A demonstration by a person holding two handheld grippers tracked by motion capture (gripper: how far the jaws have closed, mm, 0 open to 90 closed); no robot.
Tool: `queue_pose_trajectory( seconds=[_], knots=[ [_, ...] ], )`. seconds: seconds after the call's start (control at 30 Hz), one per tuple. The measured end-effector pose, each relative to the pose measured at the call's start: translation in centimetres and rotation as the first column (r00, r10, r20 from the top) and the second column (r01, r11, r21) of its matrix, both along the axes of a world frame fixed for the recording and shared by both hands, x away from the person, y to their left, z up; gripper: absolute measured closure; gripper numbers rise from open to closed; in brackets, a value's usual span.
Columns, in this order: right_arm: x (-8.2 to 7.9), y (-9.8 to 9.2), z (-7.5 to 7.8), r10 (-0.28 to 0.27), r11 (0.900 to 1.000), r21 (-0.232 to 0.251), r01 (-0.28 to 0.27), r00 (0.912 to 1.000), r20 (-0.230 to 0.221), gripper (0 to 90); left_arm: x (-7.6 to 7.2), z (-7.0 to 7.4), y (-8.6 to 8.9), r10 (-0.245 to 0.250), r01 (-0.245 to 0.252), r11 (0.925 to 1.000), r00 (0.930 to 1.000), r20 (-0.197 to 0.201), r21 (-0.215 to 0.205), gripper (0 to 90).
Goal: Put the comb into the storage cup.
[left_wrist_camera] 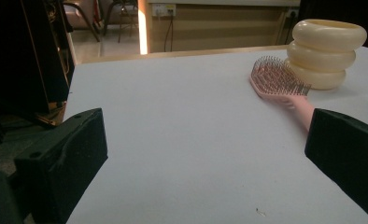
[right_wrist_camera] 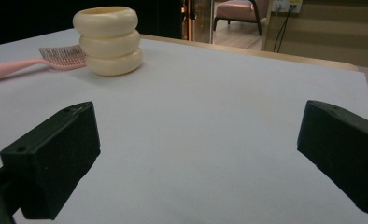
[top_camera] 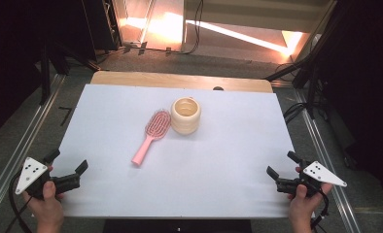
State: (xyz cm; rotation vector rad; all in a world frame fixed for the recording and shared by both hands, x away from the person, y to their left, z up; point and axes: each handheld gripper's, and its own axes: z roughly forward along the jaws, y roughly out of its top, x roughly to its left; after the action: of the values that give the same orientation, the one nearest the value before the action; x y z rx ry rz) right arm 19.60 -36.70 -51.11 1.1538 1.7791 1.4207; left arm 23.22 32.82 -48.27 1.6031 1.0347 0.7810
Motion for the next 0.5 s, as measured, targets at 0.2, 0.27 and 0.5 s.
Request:
queue_pose_trajectory(
  seconds=[0.2, 0.27, 0.5],
  knots=[
    [0.0, -0.1, -0.1, 0.001, 1.000, 0.011, -0.001, 1.0000, -0.004, 0.0, 0.1, 0.8, -0.8, -0.024, 0.024, 0.9997, 0.9997, -0.002, 0.001, 0.0],
    [0.0, -0.2, -0.1, -0.004, 1.000, 0.019, 0.004, 1.0000, -0.001, 0.0, 0.1, 1.2, -1.4, -0.043, 0.043, 0.9991, 0.9991, -0.003, -0.002, 0.0],
    [0.3, 0.1, -0.1, 0.005, 1.000, 0.005, -0.005, 1.0000, 0.000, 0.0, 0.2, 2.4, -2.5, -0.050, 0.050, 0.9987, 0.9984, -0.024, -0.003, 0.0]
  ],
)
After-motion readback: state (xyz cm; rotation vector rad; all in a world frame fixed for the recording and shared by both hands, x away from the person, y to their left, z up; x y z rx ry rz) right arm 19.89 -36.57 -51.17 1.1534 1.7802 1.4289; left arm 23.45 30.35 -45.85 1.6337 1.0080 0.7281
